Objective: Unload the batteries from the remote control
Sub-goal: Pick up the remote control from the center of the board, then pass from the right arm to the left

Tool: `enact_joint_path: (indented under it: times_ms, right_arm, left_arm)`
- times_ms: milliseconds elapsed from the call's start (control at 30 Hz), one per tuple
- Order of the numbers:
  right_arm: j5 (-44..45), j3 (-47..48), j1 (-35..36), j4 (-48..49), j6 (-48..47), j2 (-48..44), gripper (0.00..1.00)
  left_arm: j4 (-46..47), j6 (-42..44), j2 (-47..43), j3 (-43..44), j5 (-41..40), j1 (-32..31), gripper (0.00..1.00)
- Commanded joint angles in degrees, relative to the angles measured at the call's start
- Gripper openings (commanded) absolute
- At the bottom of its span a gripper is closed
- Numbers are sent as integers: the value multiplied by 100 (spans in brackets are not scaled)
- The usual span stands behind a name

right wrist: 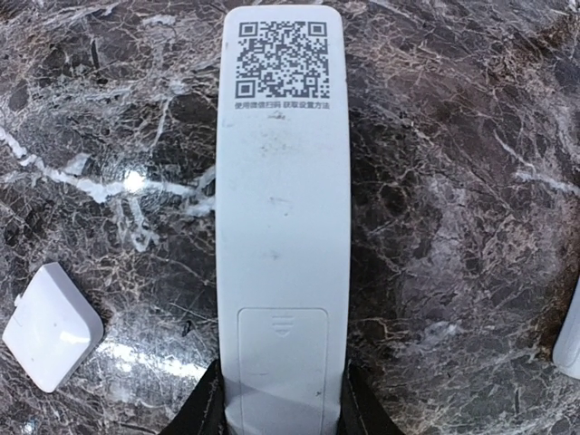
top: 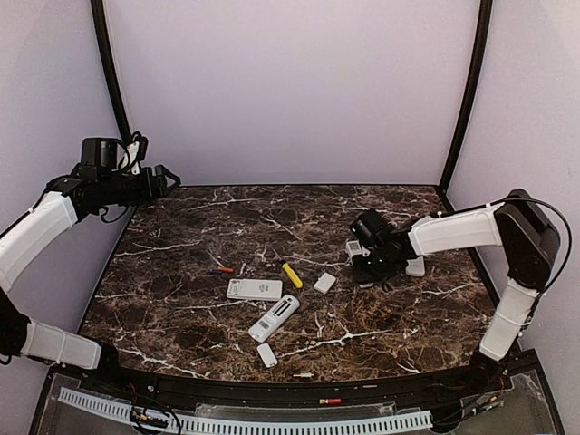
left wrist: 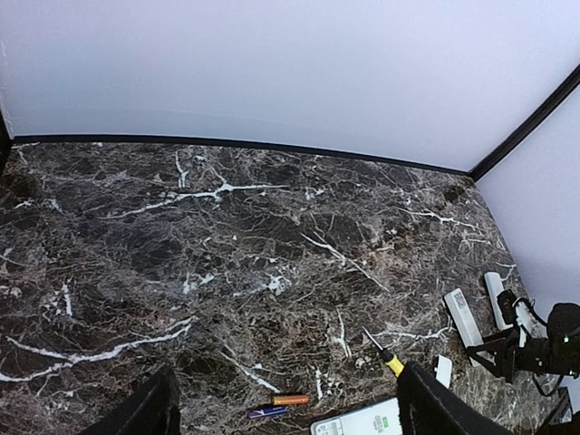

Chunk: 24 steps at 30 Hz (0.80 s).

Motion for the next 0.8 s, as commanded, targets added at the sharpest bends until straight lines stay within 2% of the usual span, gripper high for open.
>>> enact_joint_path:
  times_ms: [0, 167, 300, 500, 767]
  right_arm:
    - [166, 246, 65, 10, -291, -643, 0]
    - [-10, 532, 466, 160, -813, -1097, 0]
    - [-287, 699, 917, 483, -986, -1162, 0]
    - [-633, 1027, 1560, 1022, -1164, -886, 0]
    - [-794, 1688, 2019, 1086, -1586, -379, 0]
  left_arm:
    - [236, -76, 154, -145, 696, -211, 82]
    - [379, -81, 537, -154, 1189, -846, 82]
    - [530, -182, 974, -108, 1888, -1153, 83]
    - [1185, -623, 1324, -229, 2974, -1261, 83]
    - [1522, -1018, 1737, -312, 3562, -1460, 83]
